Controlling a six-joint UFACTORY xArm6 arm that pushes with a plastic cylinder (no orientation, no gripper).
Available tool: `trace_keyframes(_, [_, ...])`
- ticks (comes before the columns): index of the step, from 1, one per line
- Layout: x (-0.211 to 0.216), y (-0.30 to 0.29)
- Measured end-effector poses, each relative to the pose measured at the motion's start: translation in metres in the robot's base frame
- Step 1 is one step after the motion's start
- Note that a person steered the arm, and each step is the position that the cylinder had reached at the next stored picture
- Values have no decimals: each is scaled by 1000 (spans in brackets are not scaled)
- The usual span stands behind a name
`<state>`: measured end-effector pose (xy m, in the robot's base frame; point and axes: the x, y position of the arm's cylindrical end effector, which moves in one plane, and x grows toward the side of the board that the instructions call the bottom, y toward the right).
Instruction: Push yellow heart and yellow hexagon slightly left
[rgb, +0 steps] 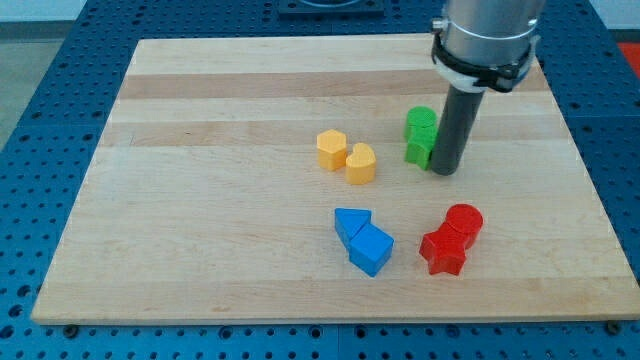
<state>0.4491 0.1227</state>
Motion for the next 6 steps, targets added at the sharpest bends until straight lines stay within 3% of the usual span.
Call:
trace_keyframes(2, [15,-46])
trace_keyframes(6, [-18,-103])
